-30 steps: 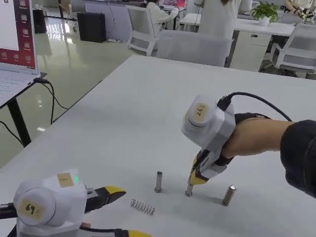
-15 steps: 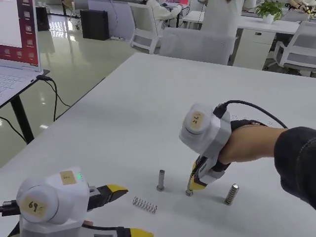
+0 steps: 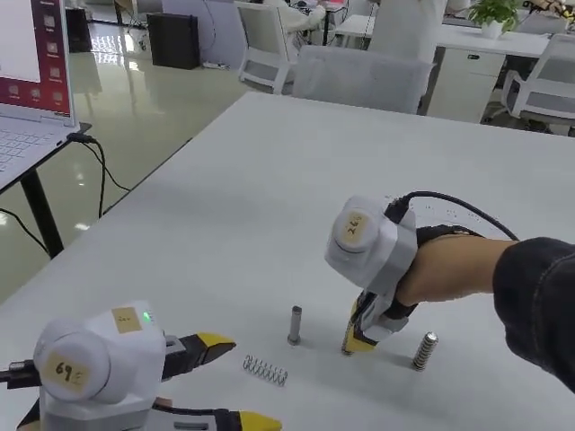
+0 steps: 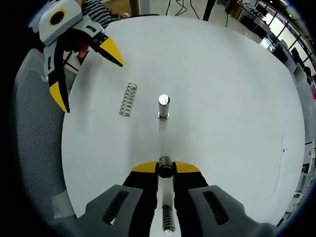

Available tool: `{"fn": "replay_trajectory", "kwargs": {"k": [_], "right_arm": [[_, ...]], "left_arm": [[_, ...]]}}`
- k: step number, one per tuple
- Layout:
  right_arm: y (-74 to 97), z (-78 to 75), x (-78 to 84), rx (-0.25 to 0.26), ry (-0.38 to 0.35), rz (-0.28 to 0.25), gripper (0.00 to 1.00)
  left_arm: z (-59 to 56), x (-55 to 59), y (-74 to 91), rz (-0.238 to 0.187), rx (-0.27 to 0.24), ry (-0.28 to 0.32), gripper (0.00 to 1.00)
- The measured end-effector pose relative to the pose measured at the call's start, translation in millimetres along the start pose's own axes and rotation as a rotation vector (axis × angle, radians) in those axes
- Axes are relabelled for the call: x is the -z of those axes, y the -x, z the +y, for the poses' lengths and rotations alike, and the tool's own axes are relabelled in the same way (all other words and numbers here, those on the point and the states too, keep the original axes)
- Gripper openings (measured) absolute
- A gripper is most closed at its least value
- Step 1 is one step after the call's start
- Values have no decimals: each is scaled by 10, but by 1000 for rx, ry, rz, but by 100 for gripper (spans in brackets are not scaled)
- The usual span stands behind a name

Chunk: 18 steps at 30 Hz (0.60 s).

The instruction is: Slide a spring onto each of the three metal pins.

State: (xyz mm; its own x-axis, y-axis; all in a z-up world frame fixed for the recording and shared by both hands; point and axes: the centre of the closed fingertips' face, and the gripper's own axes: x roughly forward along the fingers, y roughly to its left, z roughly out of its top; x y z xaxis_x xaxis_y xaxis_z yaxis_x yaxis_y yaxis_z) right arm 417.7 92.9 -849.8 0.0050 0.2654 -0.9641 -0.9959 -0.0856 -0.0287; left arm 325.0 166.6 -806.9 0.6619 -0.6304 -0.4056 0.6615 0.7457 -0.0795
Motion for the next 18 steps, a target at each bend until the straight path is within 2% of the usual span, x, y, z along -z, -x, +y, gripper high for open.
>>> {"fn": "replay_trajectory", "kwargs": {"k": [6, 10, 18], "right_arm": [[-7, -4, 26, 7, 6, 5, 9], [1, -1, 33, 5, 1, 0, 13], [71, -10, 53, 15, -14, -20, 17]], "left_arm": [[-2, 3, 2, 0, 0, -1, 57], [-6, 7, 1, 0, 1, -1, 57], [-1, -7, -1, -2, 2, -4, 57]]}}
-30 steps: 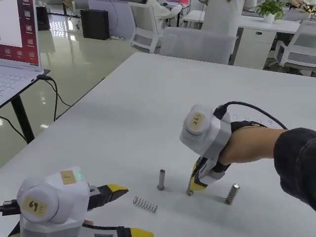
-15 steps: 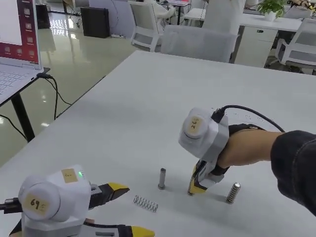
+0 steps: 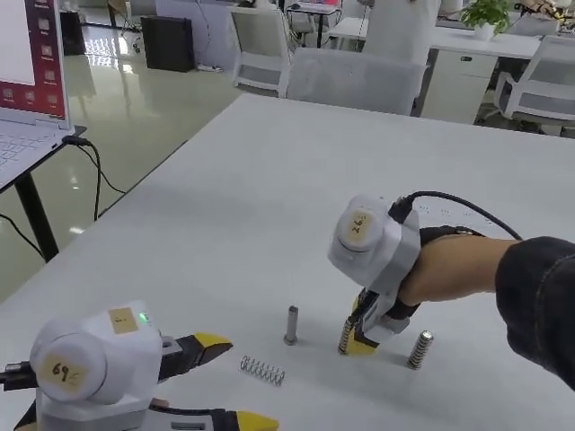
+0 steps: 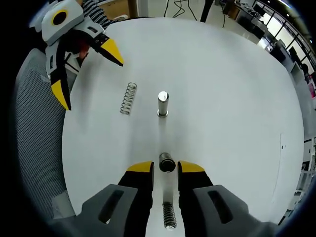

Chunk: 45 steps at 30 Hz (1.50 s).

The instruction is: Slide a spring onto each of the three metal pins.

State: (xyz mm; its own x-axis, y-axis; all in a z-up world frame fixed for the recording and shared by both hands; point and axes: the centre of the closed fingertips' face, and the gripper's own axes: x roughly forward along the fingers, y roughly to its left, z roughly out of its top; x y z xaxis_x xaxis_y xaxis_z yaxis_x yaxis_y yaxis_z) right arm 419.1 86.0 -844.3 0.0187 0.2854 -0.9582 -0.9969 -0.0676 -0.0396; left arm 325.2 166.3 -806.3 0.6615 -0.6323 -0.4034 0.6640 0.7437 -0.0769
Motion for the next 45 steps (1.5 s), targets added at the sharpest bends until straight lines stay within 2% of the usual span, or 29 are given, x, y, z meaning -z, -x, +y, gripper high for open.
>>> {"fn": "replay_trajectory", "kwargs": {"k": [13, 29, 33, 38, 45], "right_arm": [[67, 70, 141, 4, -44, -8, 17], [95, 403, 121, -34, -71, -36, 16], [104, 502, 56, -49, -68, -47, 16], [96, 636, -125, -69, -51, -83, 16], [30, 717, -343, -84, -27, -114, 16]], "left_arm": [[6, -8, 0, -2, 2, -4, 57], [15, -4, 22, 0, 0, -9, 57], [14, 0, 30, 2, 1, -12, 57], [6, 1, 36, 2, 2, -16, 57], [7, 4, 60, 1, -3, -16, 57]]}}
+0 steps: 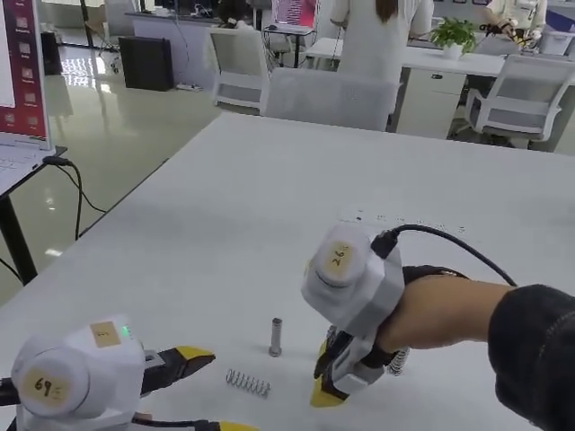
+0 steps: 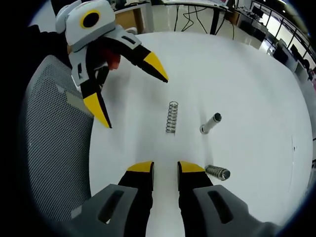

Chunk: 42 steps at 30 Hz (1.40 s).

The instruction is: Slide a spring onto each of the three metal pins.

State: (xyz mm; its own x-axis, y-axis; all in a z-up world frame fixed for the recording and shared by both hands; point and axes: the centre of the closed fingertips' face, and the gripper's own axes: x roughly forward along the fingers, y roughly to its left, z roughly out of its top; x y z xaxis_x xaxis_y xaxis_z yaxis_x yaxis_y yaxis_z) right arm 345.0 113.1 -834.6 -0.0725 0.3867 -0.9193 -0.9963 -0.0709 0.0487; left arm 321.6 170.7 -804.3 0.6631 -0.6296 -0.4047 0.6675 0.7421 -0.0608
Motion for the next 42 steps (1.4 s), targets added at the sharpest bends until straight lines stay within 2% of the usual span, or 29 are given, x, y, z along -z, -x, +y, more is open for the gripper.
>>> {"fn": "replay_trajectory", "kwargs": {"k": [9, 17, 25, 34, 42], "right_arm": [[-152, 7, -210, 11, 19, -38, 15], [-256, -33, -316, 33, 19, -59, 15], [-376, -114, -346, 65, -4, -59, 16], [-476, -131, -330, 72, 0, -31, 14], [-452, -129, -334, 71, -12, -30, 8]], "left_arm": [[-9, 30, 9, 7, -3, 3, 56], [-17, 36, 1, 12, -5, 3, 56], [-8, 49, 16, 16, -7, 4, 56], [4, 53, 7, 21, -7, 0, 55], [4, 49, 9, 25, -7, -2, 55]]}}
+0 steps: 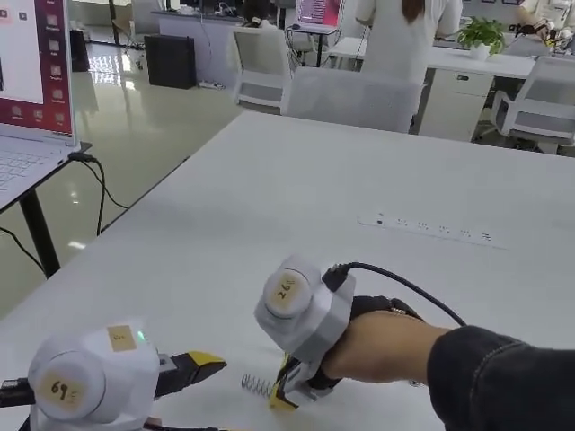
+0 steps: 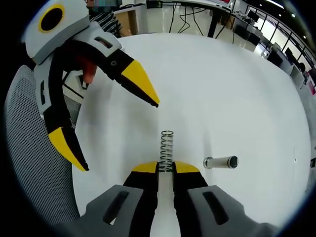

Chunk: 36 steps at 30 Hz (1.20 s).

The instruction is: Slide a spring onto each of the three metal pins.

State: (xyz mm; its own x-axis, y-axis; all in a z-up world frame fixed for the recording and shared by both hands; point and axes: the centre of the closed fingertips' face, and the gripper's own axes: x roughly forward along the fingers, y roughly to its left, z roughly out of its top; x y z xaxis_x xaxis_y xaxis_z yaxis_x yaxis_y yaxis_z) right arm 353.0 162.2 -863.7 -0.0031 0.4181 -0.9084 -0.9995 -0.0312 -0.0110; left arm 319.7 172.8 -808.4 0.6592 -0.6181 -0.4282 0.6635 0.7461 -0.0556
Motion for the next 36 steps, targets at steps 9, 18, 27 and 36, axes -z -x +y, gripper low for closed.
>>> {"fn": "replay_trajectory", "kwargs": {"k": [9, 18, 27, 36], "right_arm": [[95, 38, 57, -2, 8, -3, 7], [312, 61, 134, 12, 29, -4, 7], [537, 56, 301, 34, 9, -8, 7], [667, 114, 465, 40, -2, 4, 7]], "left_arm": [[-37, -29, -37, 3, 13, -12, 54], [-70, -74, -73, 6, 32, -30, 53], [-123, -170, -157, 7, 67, -61, 52], [-206, -261, -220, 8, 109, -96, 51]]}}
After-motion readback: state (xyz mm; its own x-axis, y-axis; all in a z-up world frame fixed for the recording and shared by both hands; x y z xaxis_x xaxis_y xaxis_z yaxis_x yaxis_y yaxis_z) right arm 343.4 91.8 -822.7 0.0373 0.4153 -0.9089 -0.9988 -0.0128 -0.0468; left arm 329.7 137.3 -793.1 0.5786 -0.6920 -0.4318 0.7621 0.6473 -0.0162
